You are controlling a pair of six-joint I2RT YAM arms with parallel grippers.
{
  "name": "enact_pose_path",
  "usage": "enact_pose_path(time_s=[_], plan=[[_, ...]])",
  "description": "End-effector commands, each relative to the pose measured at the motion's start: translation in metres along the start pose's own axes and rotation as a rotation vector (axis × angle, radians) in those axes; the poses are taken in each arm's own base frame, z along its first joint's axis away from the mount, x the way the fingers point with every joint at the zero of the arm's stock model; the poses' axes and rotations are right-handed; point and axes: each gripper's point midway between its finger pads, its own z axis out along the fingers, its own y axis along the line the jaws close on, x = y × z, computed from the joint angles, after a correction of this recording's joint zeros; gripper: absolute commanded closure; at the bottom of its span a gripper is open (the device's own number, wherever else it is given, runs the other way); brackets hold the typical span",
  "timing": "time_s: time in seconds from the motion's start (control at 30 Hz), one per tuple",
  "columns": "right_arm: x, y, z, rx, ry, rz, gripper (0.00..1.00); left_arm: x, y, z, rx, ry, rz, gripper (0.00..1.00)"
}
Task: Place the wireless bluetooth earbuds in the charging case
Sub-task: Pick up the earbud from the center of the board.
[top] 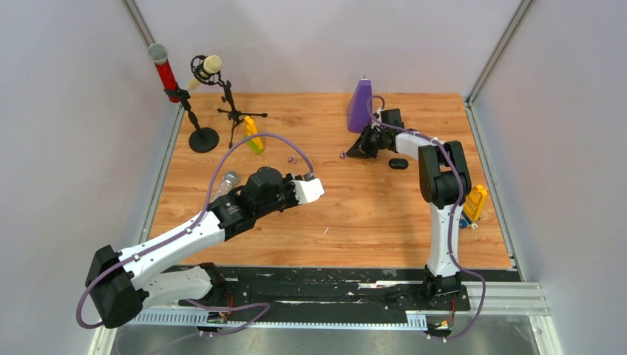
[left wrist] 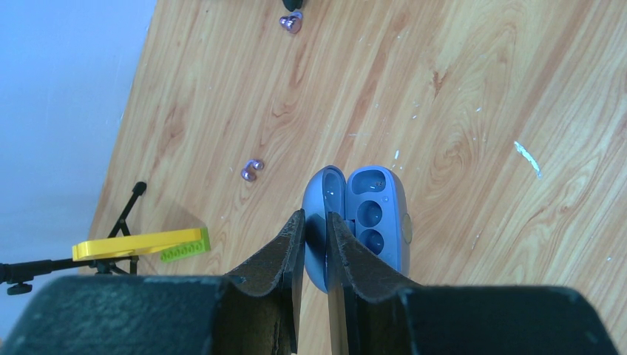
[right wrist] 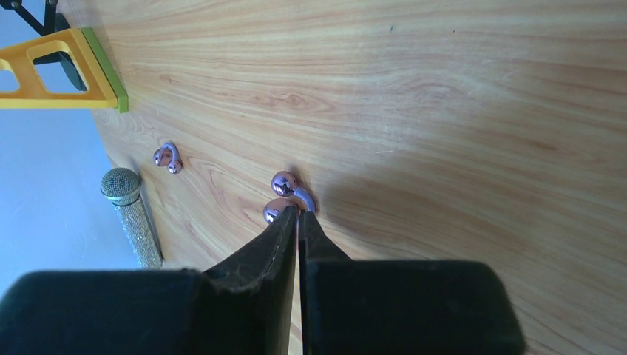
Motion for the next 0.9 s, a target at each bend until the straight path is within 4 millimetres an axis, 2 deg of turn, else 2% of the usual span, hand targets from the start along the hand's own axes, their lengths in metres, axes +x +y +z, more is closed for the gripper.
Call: enact_pose_path(time_s=[0.0,0.2,0.87], plan=[[0.000,0.009,0.000,-0.031,0.013,-0.025,0.89,-0.014,0.009,-0.003,-0.037,-0.054,0.008,0.77],[0.006,0.005,0.002,-0.038,0.031,-0.025,0.79,-0.015,0.009,-0.004,-0.037,-0.058,0.008,0.77],[0.008,0.003,0.013,-0.058,0.056,-0.020,0.80,-0.015,0.009,-0.003,-0.037,-0.057,0.007,0.77]])
